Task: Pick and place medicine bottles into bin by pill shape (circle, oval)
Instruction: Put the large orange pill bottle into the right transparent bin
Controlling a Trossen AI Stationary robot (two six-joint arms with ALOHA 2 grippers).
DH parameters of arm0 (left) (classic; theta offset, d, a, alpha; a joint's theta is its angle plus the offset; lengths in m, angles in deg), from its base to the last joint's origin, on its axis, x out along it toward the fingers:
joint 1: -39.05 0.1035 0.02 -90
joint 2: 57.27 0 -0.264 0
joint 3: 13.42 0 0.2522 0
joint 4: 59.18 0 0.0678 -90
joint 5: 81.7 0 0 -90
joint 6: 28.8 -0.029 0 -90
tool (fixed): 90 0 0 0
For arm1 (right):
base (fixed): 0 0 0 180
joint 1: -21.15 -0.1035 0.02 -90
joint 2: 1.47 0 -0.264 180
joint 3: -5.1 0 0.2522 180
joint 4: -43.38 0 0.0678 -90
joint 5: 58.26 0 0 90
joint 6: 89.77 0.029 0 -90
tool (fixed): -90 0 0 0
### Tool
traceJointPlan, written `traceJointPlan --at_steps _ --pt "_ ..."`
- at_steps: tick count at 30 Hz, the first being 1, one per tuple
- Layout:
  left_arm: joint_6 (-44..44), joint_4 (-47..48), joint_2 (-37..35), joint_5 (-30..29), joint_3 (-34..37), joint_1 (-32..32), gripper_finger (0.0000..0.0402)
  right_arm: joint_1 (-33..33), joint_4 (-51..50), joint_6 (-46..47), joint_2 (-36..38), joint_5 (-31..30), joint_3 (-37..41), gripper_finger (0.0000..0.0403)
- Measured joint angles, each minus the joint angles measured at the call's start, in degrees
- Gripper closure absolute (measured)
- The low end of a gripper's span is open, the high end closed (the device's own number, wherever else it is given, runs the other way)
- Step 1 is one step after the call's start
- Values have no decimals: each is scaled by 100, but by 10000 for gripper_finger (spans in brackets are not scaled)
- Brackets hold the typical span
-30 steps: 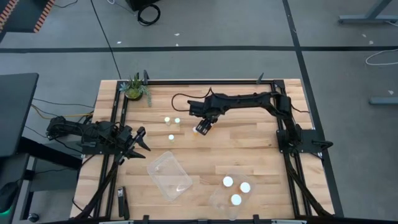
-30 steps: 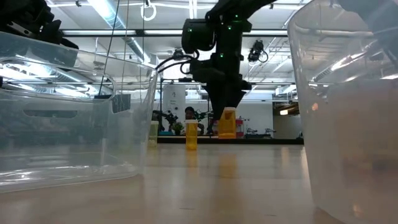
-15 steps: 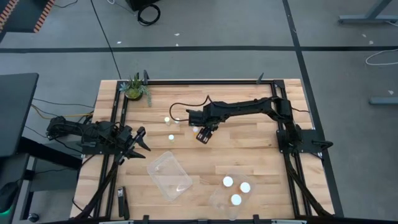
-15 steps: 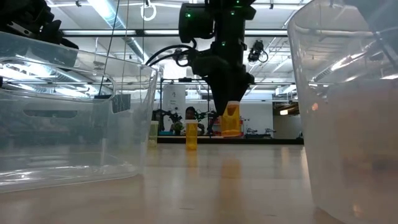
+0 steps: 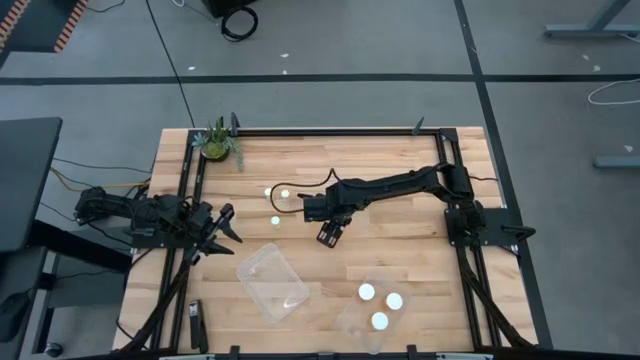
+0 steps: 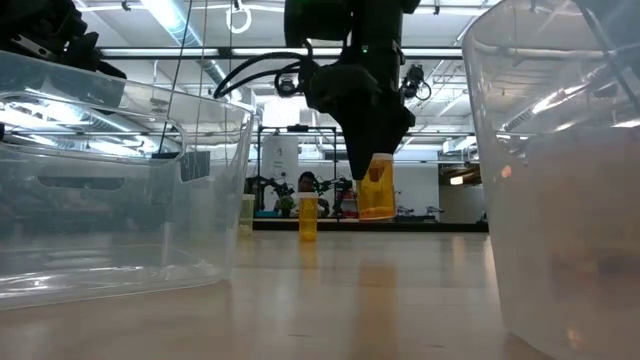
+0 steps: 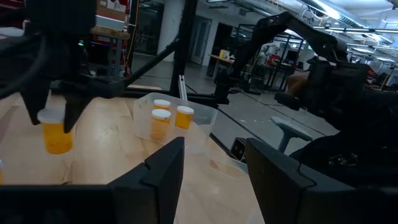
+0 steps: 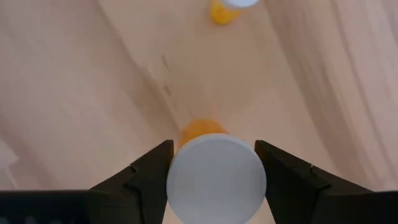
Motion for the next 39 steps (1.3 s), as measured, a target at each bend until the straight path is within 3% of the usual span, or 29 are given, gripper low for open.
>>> traceJointPlan --at_steps 10,29,39 --pt "0 0 -1 1 0 0 222 -312 -164 214 0 61 -98 177" --pt "0 0 -1 0 0 1 224 -1362 -394 749 0 -111 -1405 177" --pt "0 0 -1 2 0 1 221 -1965 -381 1220 0 -111 -1480 177"
